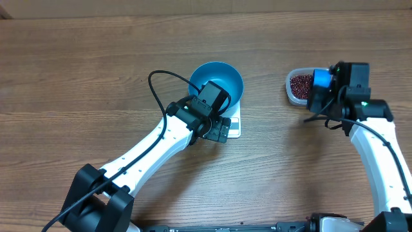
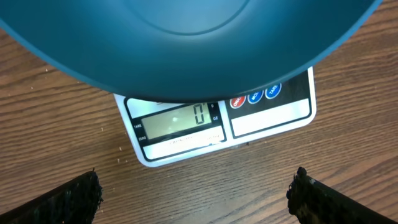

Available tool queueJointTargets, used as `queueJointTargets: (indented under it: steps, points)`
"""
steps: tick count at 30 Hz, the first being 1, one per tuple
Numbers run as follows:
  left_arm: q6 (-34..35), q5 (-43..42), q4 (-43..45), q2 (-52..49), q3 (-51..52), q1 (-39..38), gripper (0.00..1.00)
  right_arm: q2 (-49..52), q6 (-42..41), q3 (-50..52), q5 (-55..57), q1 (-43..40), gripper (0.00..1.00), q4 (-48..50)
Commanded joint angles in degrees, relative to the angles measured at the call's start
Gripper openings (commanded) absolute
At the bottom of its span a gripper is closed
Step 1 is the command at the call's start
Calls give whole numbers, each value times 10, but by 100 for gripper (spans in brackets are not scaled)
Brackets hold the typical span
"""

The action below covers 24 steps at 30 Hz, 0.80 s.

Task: Scoop item into bowl and weigh 150g on scale

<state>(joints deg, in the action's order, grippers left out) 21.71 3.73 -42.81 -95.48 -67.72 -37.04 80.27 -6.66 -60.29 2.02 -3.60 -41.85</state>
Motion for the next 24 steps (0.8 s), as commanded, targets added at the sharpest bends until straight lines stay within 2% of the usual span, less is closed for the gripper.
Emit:
queueJointTargets:
  steps: [1, 6, 7, 9, 10, 14, 15, 17, 18, 21, 24]
  points:
    - [2, 7, 0, -2, 3, 3, 100, -7, 22, 17, -12, 4, 58, 26]
    - [2, 7, 0, -2, 3, 3, 99, 3, 36, 45, -7, 4, 59, 78]
    - [2, 7, 0, -2, 3, 3, 100, 7, 50, 47, -9, 4, 64, 89]
    - [2, 7, 0, -2, 3, 3, 100, 11, 56, 47, -20, 3, 96, 110]
    - [2, 7, 0, -2, 3, 3, 100, 12, 56, 47, -31, 3, 100, 121]
    - [2, 7, 0, -2, 3, 3, 100, 12, 57, 47, -61, 3, 100, 142]
    - [2, 7, 0, -2, 3, 3, 100, 12, 57, 47, -58, 3, 96, 141]
    - [2, 7, 0, -2, 3, 3, 100, 11, 56, 47, -30, 3, 65, 135]
    - [2, 7, 0, -2, 3, 3, 100, 11, 56, 47, -14, 4, 57, 129]
    - [2, 7, 0, -2, 3, 3, 100, 9, 48, 43, 24, 26, 52, 111]
    - [2, 7, 0, -2, 3, 3, 100, 7, 45, 43, 70, 65, 52, 110]
